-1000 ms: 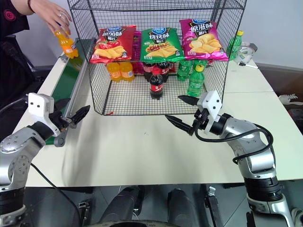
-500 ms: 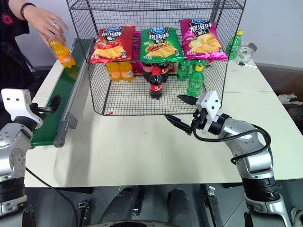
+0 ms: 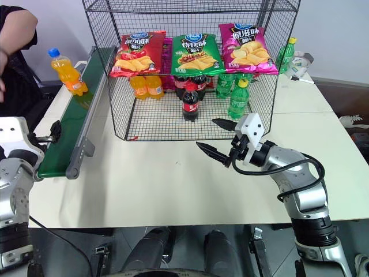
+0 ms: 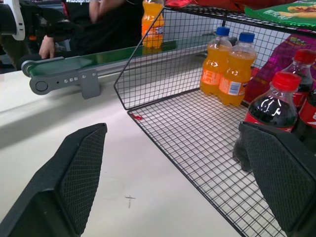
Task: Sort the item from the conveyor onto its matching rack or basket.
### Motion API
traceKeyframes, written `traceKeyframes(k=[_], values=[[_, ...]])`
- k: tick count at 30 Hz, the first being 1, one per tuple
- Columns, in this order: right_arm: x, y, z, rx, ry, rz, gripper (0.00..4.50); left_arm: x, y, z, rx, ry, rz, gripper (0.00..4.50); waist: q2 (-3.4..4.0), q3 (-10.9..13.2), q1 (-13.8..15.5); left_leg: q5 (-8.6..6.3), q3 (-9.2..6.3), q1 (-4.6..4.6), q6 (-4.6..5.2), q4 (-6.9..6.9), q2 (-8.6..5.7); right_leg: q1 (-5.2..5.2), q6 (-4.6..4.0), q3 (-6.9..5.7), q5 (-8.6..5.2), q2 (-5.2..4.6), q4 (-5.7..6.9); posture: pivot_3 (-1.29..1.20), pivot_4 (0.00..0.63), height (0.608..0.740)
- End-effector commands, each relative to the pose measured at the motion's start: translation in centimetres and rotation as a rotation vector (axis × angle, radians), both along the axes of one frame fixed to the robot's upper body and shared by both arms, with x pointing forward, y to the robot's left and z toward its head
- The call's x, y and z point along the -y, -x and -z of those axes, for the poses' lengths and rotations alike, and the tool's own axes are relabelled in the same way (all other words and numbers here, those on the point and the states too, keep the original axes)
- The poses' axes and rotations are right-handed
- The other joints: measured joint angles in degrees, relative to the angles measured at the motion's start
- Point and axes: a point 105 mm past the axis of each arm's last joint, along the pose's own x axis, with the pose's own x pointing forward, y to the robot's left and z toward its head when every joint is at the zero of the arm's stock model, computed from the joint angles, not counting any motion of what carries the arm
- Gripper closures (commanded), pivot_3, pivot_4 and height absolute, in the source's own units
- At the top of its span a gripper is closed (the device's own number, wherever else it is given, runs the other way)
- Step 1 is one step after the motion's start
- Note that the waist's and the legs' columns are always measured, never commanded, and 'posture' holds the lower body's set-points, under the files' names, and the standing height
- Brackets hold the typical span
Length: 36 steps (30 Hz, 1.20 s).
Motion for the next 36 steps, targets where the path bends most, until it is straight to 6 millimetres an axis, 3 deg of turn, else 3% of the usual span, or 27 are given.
traceKeyframes(k=[1,30,36], values=[[-0.4,0.4,-1.0,0.054,-0.015,-0.018,0.00,-0.8,0.9,-1.6,0.086,-0.020,0.001,0.03,0.00,0.00,0.00,0.00,0.00,0.00,0.00,-0.01,0.00,0.00,0.00,0.00,0.00,0.00,0.00,0.00,0.150,0.740],[-0.9,0.1,-1.3,0.074,-0.025,-0.029,0.00,-1.7,0.5,-1.0,0.121,-0.003,-0.034,0.03,0.00,0.00,-0.03,0.00,0.00,0.01,0.00,0.01,0.00,-0.03,0.01,-0.01,0.01,0.00,0.01,0.00,0.150,0.740],[-2.0,1.7,-0.9,0.023,-0.031,-0.131,0.00,-1.9,0.7,-1.2,0.127,-0.006,-0.039,0.03,0.00,0.00,-0.02,0.00,0.00,0.00,0.00,0.01,0.00,-0.02,0.02,-0.01,0.01,0.00,0.01,0.00,0.150,0.740]])
